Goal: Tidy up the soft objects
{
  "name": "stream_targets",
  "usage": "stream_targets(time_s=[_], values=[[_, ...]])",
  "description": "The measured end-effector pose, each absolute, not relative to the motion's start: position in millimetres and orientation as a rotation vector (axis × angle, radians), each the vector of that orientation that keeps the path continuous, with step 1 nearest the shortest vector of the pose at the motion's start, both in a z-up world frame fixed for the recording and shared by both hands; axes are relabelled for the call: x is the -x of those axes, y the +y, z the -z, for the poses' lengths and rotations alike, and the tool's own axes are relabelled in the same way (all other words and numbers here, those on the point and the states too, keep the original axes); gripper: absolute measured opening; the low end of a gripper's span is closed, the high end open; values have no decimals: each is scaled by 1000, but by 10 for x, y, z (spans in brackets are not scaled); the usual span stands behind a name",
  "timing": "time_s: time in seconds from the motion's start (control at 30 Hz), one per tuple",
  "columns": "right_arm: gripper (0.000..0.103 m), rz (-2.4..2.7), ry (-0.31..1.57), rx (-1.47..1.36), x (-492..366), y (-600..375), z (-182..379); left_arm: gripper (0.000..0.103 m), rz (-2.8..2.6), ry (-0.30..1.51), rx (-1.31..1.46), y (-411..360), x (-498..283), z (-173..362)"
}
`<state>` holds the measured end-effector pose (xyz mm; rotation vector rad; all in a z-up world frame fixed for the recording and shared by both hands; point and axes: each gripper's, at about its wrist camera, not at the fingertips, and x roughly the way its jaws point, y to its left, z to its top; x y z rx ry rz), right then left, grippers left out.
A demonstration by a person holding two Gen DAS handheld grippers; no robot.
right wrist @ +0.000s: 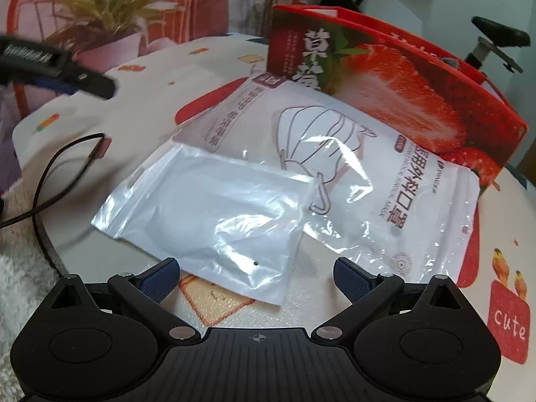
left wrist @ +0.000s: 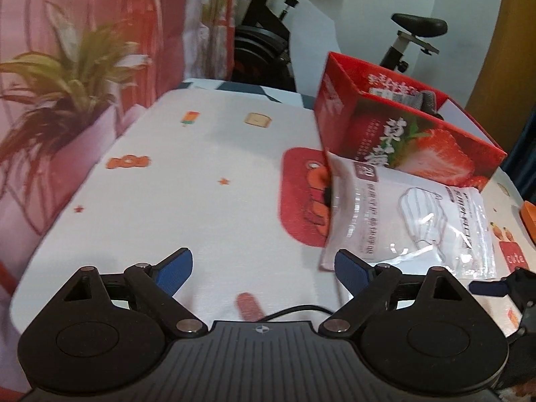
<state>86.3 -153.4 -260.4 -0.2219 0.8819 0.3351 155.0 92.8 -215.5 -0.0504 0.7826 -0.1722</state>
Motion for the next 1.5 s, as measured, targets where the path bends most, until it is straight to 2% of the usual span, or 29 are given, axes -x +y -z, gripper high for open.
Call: stream_targets(time_s=[0.3, 0.37, 0.43, 0.53, 0.93, 1.03, 1.5], values=[[102, -358, 863, 242, -890, -1488, 2652, 87, 259, 818, 78, 578, -1675, 2292], [102, -354, 840, 265, -898, -1472, 2649, 80, 272, 834, 70, 547, -1694, 2338], [101, -358, 818, 282, -910, -1460, 2651, 62, 291, 851, 71, 538, -1715, 2383], [100, -362, 793, 299, -931, -1449, 2649, 51, 336, 880, 91, 540, -1761, 2460], [97, -346, 716, 428, -1100, -1383, 2589, 45, 358, 940, 107, 499, -1924, 2634], [97, -355, 705, 454, -1119, -1343, 2583, 34, 381, 947, 106, 464, -1967, 2626], [96, -446, 676, 441, -1063, -1276, 2520, 34, 509, 991, 47, 153, -1981, 2556]])
